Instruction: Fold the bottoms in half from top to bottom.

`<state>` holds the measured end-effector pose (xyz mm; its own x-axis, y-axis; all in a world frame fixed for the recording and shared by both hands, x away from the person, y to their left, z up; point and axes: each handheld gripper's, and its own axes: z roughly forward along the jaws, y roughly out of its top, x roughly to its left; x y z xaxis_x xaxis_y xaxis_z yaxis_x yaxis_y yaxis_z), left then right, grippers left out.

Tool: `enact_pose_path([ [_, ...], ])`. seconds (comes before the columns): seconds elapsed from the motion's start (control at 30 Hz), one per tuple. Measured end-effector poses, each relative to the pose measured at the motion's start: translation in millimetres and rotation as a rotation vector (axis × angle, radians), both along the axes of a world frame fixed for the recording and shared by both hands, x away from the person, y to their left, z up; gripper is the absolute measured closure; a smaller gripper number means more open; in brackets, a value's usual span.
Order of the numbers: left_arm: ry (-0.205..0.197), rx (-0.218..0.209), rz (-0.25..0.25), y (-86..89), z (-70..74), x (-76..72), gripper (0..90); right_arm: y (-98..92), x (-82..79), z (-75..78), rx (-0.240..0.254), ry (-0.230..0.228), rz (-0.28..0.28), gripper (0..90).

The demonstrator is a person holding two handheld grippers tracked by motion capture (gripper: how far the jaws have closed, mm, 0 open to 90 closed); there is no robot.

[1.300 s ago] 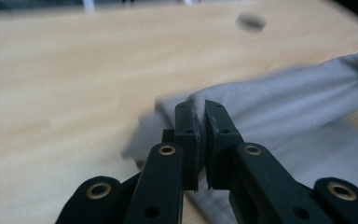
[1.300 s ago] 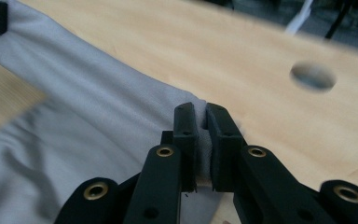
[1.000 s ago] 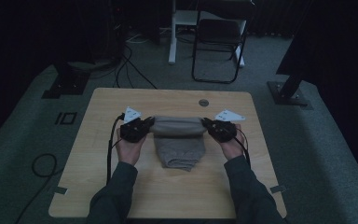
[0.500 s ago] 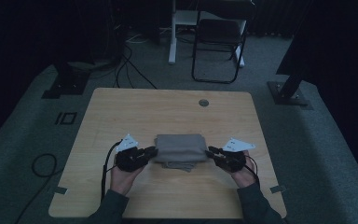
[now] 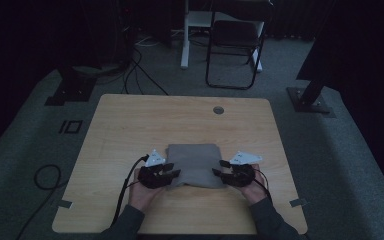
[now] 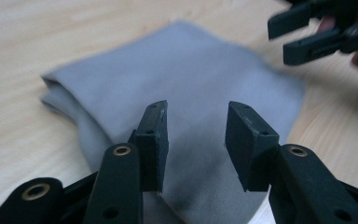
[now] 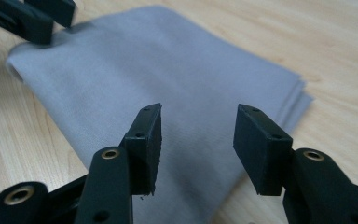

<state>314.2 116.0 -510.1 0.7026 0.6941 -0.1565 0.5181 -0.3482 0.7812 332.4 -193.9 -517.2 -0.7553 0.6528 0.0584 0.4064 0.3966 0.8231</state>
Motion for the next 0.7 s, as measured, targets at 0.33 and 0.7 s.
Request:
enact_pose_path([
  [0.33,0.001,0.077,0.050,-15.2,-22.3,20.5,60.4,21.0,25.0,-23.0,-0.064,0.062,-0.042,64.1],
  [0.7,0.000,0.155,0.176,-4.5,-32.2,55.4,61.1,39.9,68.3,-30.2,-0.075,0.062,-0.097,65.5],
])
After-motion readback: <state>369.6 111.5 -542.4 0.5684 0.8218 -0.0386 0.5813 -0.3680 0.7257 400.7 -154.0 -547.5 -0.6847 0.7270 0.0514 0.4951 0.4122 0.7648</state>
